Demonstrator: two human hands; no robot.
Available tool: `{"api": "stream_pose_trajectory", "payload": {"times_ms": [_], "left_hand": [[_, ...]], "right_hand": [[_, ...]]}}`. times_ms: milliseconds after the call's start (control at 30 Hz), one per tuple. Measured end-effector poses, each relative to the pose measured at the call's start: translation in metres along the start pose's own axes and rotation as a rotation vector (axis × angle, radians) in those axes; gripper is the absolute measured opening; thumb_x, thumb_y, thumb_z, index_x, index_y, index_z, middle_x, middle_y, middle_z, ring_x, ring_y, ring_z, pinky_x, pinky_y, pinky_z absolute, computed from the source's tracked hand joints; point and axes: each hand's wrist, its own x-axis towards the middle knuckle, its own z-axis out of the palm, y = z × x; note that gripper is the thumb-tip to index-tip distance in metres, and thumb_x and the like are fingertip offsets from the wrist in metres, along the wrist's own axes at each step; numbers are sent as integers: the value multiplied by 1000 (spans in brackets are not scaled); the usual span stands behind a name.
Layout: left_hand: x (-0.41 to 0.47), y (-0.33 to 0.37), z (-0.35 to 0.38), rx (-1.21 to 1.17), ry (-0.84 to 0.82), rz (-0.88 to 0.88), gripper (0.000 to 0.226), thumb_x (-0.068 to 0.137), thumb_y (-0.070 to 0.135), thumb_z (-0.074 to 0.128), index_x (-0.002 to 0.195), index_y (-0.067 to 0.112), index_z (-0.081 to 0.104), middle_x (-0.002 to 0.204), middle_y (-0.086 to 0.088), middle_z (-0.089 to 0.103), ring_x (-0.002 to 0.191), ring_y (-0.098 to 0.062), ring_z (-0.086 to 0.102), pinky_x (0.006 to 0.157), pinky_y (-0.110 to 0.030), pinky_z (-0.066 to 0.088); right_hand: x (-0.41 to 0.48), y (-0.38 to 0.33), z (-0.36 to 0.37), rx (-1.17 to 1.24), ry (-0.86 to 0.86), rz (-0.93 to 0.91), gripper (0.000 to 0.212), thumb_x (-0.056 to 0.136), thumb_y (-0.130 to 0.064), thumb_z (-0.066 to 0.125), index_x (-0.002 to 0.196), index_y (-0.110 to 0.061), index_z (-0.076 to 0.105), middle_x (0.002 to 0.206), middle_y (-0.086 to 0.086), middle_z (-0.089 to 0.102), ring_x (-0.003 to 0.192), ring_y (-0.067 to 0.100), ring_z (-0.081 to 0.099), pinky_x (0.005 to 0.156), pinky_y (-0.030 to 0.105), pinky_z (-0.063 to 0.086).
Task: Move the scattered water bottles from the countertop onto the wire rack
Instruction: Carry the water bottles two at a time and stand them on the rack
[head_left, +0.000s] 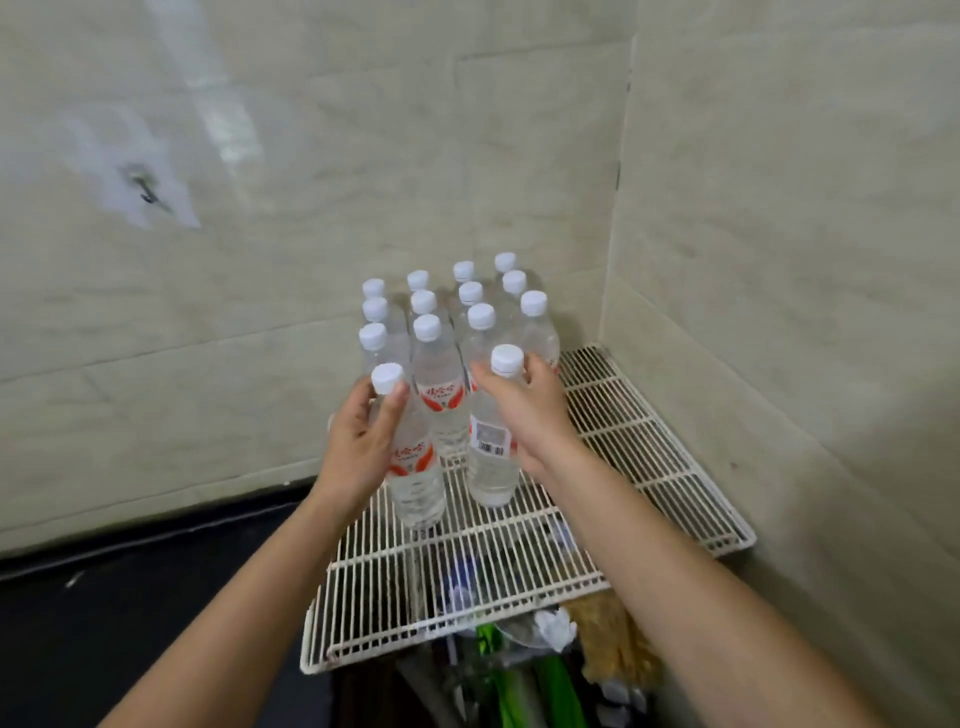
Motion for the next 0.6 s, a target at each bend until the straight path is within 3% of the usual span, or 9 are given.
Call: {"api": "stream_pose_trajectory", "payload": {"times_ms": [133, 233, 333, 400, 467, 600], "left_hand": [[4, 0, -1, 54, 44, 1, 28, 98, 33, 56, 123, 25, 64, 116, 4, 73, 107, -13, 70, 87, -31, 59], [6, -2, -11, 90, 68, 13, 26, 94, 34, 62, 118, 27, 68, 113, 4, 75, 106, -16, 70, 89, -36, 59], [4, -5, -23, 140, 46, 37, 39, 87, 47, 70, 120, 25, 65, 114, -1, 74, 107, -21, 70, 90, -47, 57], [4, -5, -28, 164, 47, 52, 40, 86, 48, 72, 119, 25, 66, 111, 0, 75, 104, -20, 71, 90, -47, 58], [5, 0, -33, 257, 29, 53, 35, 88, 44, 69, 118, 27, 68, 106, 5, 76, 99, -14, 72, 89, -44, 59], [11, 9, -43, 369, 10, 4, 25, 93, 41, 65, 116, 32, 69, 100, 10, 75, 94, -9, 72, 86, -46, 59]], "right_hand": [[14, -13, -2, -386, -173, -40, 59, 86, -39, 77, 139, -26, 56, 137, -3, 59, 122, 19, 57, 101, 48, 52], [18, -29, -8, -613, -318, -172, 71, 81, -48, 80, 142, -27, 52, 141, -5, 56, 126, 17, 54, 101, 42, 51], [18, -39, -15, -675, -526, -192, 75, 86, -51, 75, 151, -38, 41, 156, -9, 42, 138, 13, 42, 108, 41, 45], [19, -44, -19, -646, -613, -161, 64, 91, -48, 70, 149, -39, 45, 153, -7, 47, 138, 10, 43, 111, 39, 42], [21, -47, -19, -694, -593, -209, 50, 93, -44, 68, 140, -31, 57, 138, -8, 60, 129, 8, 53, 108, 35, 45], [24, -38, -9, -815, -371, -365, 34, 90, -53, 68, 116, -30, 69, 112, -12, 71, 107, 9, 64, 99, 43, 52]]}}
